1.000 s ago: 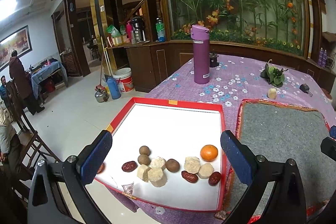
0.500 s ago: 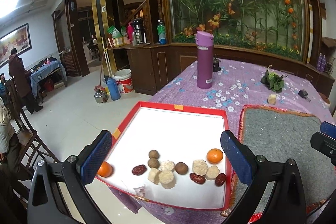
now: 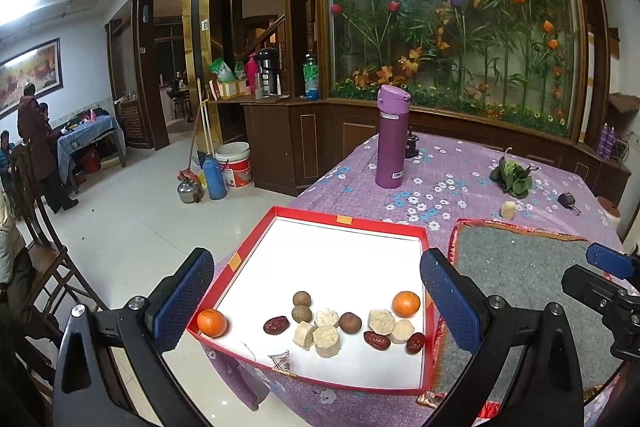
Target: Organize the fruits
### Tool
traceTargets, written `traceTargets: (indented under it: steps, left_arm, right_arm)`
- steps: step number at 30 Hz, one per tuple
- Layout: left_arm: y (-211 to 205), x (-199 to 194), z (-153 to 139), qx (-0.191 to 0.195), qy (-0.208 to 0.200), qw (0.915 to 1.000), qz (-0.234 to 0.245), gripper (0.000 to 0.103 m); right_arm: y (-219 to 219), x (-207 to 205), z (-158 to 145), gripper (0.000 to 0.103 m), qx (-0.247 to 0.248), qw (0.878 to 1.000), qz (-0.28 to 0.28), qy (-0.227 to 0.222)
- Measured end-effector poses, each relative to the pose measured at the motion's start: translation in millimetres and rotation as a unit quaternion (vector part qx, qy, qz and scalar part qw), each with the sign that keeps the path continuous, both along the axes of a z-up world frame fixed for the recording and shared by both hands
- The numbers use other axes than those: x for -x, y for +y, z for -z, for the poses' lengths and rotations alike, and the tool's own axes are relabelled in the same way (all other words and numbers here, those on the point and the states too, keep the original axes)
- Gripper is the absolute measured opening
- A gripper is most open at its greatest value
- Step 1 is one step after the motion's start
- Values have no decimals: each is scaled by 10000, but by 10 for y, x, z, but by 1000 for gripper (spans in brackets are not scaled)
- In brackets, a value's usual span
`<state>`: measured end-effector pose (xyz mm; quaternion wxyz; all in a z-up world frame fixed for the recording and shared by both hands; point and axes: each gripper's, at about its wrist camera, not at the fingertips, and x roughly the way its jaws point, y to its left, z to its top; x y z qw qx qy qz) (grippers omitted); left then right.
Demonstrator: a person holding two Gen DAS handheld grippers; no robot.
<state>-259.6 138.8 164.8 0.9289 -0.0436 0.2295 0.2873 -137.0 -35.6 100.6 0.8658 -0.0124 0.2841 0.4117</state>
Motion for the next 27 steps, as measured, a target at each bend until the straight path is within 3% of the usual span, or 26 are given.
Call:
traceTargets:
  steps: [9,18,27]
  left_arm:
    - [1,11,34,1,-20,10000,-35,103]
    - [-39,-160,305,91,355,9993,21,103]
    - [-213,-195,300,-2,434,9988,210,103]
  right_arm:
    - [5,10,14,80,-11,10000,-12,9]
    - [-18,42,142,80,117,9999,61,6]
    - [-124,8,157,80,43,9999,158,24]
